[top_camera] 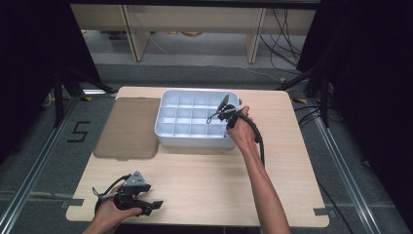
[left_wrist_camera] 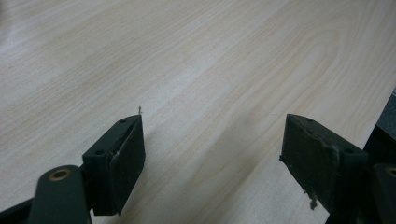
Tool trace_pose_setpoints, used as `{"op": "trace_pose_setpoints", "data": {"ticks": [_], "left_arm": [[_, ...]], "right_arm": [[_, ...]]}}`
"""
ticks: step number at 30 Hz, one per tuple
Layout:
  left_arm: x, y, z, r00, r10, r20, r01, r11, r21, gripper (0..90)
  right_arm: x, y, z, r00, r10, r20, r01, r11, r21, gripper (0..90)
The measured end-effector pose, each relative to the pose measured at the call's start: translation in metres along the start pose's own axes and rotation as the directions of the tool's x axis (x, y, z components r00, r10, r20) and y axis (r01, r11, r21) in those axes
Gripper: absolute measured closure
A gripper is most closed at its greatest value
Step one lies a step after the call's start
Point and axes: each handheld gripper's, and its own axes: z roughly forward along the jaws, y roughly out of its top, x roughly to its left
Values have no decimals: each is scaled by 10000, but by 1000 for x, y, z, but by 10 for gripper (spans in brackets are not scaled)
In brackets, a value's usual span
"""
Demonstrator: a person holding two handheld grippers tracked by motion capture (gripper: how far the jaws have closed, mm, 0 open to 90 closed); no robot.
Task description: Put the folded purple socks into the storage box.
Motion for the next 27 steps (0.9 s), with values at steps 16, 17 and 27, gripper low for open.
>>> {"op": "trace_pose_setpoints", "data": {"ticks": [16,17,27], "left_arm": [[-1,0,0,9999,-48,99,48,10000,24,212],[-2,0,1,9998,-179,99,179,9998,-35,212],[-1,0,-1,10000,65,42,-66,9999,135,219]], "right_arm": [[-9,-3,-6,9875,1057,-1173,-1190,9864,-1134,639],[-10,-4,-9,9864,1123,-1197,-1269,9844,-1218,629],[-15,-8,-12,9794,1161,-1651,-1410,9788,-1483,829]]}}
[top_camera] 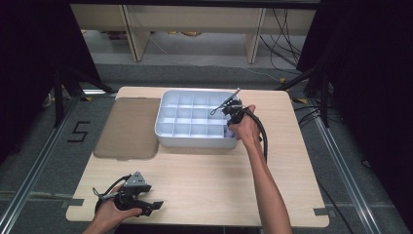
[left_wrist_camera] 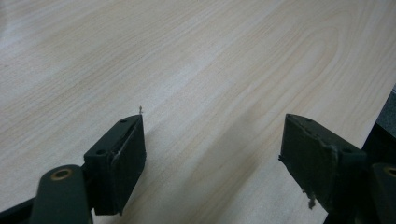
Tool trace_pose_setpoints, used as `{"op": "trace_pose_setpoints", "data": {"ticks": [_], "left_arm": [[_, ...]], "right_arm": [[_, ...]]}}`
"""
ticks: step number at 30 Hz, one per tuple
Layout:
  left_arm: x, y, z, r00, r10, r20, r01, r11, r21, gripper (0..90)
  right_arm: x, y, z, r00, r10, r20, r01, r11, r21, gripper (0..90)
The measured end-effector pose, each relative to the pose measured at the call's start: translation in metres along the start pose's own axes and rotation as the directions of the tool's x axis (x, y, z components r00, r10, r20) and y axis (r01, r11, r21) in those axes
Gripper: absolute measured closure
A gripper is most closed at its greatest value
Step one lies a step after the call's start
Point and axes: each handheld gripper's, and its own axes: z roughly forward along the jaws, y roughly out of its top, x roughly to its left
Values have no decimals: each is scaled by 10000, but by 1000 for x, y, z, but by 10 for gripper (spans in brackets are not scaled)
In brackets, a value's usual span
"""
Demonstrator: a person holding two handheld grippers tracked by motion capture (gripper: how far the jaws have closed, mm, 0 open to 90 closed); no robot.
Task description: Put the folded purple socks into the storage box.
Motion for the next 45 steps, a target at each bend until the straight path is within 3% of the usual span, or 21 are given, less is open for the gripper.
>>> {"op": "trace_pose_setpoints", "data": {"ticks": [8,11,12,13,15,16,18,21,23,26,27,30,38,41,44,45], "left_arm": [[0,0,1,10000,-33,-63,33,10000,-31,219],[-2,-1,1,9997,-225,59,226,9997,-127,219],[0,0,0,10000,21,22,-21,10000,-29,219],[0,0,1,10000,4,-32,-4,10000,-30,219],[0,0,0,10000,-7,-20,7,10000,-40,219],[-2,-1,1,9996,-264,75,265,9996,-88,219],[0,-1,0,10000,-2,47,2,10000,-8,219],[-1,-1,1,9998,-174,9,174,9998,7,219],[-1,-1,0,9999,-30,-118,30,10000,-28,219],[-1,-1,0,9999,-124,41,124,9999,-69,219],[-1,-1,0,9999,-124,41,124,9999,-69,219],[0,0,-1,10000,-64,24,64,9999,-95,219],[-2,0,0,9996,-289,43,289,9993,-219,217],[0,0,-1,10000,-40,-30,40,9999,-116,217],[-1,0,-1,9999,-133,25,134,9998,-176,216],[-1,0,0,9998,-179,28,179,9996,-214,216]], "right_arm": [[-4,-4,18,9999,142,-35,-140,9985,536,844],[-4,-5,24,9997,173,-182,-159,9972,729,847],[-2,-5,26,9995,254,-180,-239,9967,776,848],[-1,-5,30,9996,150,-219,-130,9958,901,848],[1,-4,34,9995,152,-263,-129,9963,851,849],[2,-4,36,9993,155,-332,-123,9955,936,849],[2,-3,38,9993,173,-337,-141,9956,923,850],[2,-4,41,9986,186,-497,-132,9943,1060,851],[2,-4,43,9980,271,-575,-210,9944,1037,849],[0,-4,40,9970,255,-737,-183,9951,970,837],[1,-5,36,9963,638,-574,-593,9952,782,827],[-3,-6,26,9922,973,-780,-950,9949,334,770],[-9,-10,11,9888,1212,-871,-1248,9915,-373,692],[-10,-11,6,9889,1261,-786,-1317,9888,-702,660],[-8,-11,2,9875,1341,-824,-1407,9868,-804,636],[-7,-11,-2,9890,1195,-871,-1290,9852,-1127,609]]}}
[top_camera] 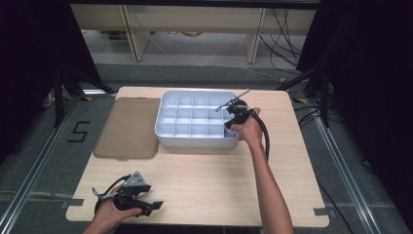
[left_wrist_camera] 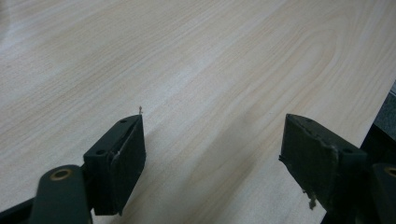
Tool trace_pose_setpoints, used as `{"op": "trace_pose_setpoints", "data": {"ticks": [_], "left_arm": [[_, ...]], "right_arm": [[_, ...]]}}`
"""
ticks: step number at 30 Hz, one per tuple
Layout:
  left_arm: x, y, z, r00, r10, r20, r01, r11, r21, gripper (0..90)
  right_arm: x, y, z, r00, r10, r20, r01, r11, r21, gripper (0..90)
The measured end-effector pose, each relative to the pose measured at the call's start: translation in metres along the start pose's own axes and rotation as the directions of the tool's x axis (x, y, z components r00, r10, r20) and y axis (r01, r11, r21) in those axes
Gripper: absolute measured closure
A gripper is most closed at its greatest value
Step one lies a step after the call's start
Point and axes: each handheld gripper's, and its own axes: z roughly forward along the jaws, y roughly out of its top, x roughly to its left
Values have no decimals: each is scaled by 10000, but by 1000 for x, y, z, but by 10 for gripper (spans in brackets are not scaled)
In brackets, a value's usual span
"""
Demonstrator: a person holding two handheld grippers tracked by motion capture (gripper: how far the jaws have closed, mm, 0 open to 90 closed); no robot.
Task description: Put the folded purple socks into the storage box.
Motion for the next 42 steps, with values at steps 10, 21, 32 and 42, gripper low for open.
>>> {"op": "trace_pose_setpoints", "data": {"ticks": [10,21,32,42], "left_arm": [[1,0,-1,9999,134,-28,-134,9998,123,214],[1,0,-1,9999,137,-63,-137,9999,74,215],[2,0,-1,9998,169,-96,-168,9998,95,215],[1,0,-1,9999,30,-134,-30,10000,27,215]], "right_arm": [[8,-4,-11,9999,-111,-128,103,9981,-606,525],[14,-8,-19,9998,-131,-177,111,9941,-1079,475],[28,-20,-23,9977,-314,-599,224,9892,-1451,452],[42,-28,-30,9953,-440,-865,292,9858,-1653,393]]}}
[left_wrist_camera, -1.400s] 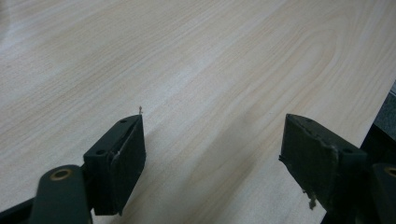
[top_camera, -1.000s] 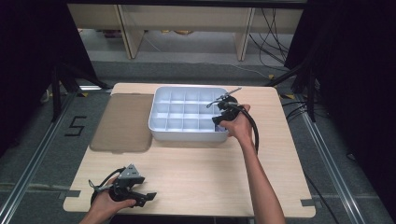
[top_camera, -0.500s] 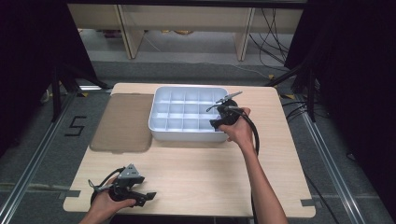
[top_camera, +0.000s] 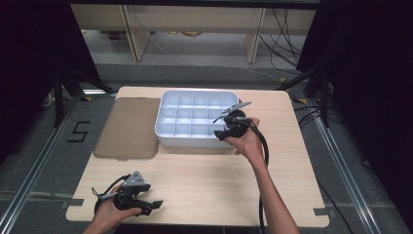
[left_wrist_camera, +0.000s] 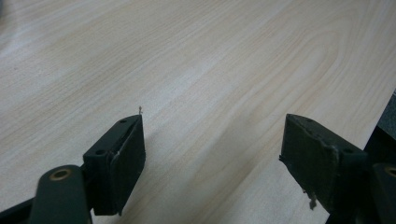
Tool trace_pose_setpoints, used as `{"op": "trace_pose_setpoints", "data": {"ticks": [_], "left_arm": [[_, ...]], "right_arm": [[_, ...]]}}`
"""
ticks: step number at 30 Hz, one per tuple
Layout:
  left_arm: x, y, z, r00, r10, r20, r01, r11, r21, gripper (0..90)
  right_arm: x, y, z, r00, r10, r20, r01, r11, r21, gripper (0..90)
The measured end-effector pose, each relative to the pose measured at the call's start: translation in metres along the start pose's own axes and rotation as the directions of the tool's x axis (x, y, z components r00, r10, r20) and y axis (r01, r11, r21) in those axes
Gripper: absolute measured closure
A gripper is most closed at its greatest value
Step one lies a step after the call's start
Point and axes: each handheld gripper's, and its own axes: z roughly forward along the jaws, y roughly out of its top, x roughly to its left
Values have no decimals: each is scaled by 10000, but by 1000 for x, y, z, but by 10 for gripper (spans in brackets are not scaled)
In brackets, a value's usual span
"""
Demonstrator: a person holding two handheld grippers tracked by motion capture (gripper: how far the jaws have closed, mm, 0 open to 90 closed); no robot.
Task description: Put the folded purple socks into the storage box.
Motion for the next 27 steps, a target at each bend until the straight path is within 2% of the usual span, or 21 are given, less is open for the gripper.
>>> {"op": "trace_pose_setpoints", "data": {"ticks": [1,3,4,9,11,12,14,17,18,22,24,25,27], "left_arm": [[0,0,0,10000,-53,-2,53,10000,-34,215],[0,0,0,10000,-47,-1,47,10000,-33,215],[0,0,0,10000,54,-13,-54,10000,-17,215],[1,0,0,10000,45,-48,-45,10000,-48,214],[1,0,0,10000,89,-10,-89,10000,-28,215],[1,0,0,10000,88,-7,-88,10000,-26,215],[1,0,0,10000,98,1,-98,9999,-25,215],[0,0,0,10000,15,-9,-15,9999,-109,215],[0,0,0,10000,17,-35,-17,10000,-69,215],[0,0,0,10000,41,-25,-41,10000,-87,215],[0,0,0,10000,13,-7,-13,9999,-114,215],[1,0,-1,9999,127,-5,-127,9999,-4,215],[0,0,0,10000,94,-13,-94,10000,-29,215]], "right_arm": [[2,-1,-1,9999,142,-53,-142,9999,57,392],[3,-2,-2,9998,131,-137,-131,9999,8,390],[5,-4,-2,9999,-10,-126,7,9998,-202,378],[11,-9,-2,9996,44,-273,-50,9997,-220,364],[13,-12,1,9996,-40,-288,25,9987,-513,355],[16,-13,-1,9994,149,-325,-159,9994,-307,349],[17,-15,0,9995,-8,-315,-5,9992,-394,347],[19,-17,1,9996,101,-267,-114,9986,-513,340],[18,-18,1,9991,-172,-391,149,9981,-593,332],[19,-24,0,9985,-332,-433,308,9980,-552,323],[20,-26,2,9992,-220,-335,195,9971,-736,323],[23,-29,0,9990,31,-444,-56,9983,-577,323],[23,-30,0,9990,-37,-441,11,9983,-582,323]]}}
